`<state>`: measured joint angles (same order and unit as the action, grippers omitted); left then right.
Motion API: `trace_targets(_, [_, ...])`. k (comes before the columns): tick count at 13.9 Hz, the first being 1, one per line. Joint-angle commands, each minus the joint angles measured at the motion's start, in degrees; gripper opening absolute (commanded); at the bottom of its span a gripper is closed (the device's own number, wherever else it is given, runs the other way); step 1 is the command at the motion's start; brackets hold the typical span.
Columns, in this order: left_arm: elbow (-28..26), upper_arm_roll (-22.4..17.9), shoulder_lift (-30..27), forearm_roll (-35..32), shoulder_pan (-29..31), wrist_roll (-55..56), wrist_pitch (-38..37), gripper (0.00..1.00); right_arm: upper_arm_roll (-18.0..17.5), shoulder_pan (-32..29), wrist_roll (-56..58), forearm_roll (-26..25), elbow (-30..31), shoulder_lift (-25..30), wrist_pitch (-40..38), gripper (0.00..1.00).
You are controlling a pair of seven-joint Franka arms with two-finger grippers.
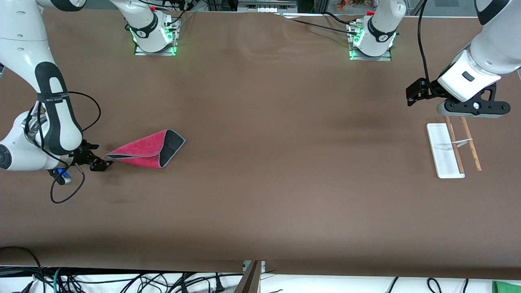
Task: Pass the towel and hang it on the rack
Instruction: 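Reach the right gripper down to the pink towel's corner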
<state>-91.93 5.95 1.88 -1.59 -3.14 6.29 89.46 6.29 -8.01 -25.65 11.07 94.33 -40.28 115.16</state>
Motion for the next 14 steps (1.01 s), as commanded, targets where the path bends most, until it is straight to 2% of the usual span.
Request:
trace_targets(1, [-0.18,0.46,-0.30,0.19,0.50,-0.05,-0.52,1.00,-0.32,-1.04,-0.10,1.15,-0.90,-0.50,-1.25,1.00])
trace_targets(4, [-0.27,0.46,-0.30,0.19,0.50,-0.05,-0.60,1.00,-0.41,-1.22,0.08,1.15,-0.81,-1.03,-1.25,0.99])
trace_targets(6, [-0.18,0.38,0.14,0.19,0.50,-0.05,-0.60,1.00,-0.41,-1.31,0.34,1.24,-0.81,-1.20,-1.25,0.95])
trace_targets(8, [-0.01,0.38,0.67,0.10,0.50,-0.05,-0.52,1.00,-0.49,-1.31,0.78,1.24,-0.72,-1.20,-1.60,0.72])
trace_targets(11, [-0.10,0.55,0.93,0.19,0.50,0.13,-0.43,1.00,-0.67,-1.31,1.48,1.32,-0.81,-1.12,-3.01,0.18])
trace_targets(12, [0.08,0.64,1.54,0.10,0.41,0.13,-0.25,1.00,-0.67,-1.31,1.83,1.32,-0.81,-1.11,-3.01,0.09])
trace_targets(14, [0.52,0.73,1.63,-0.07,0.15,0.04,-0.16,1.00,-0.76,-1.31,2.10,1.32,-0.81,-1.11,-3.01,0.00])
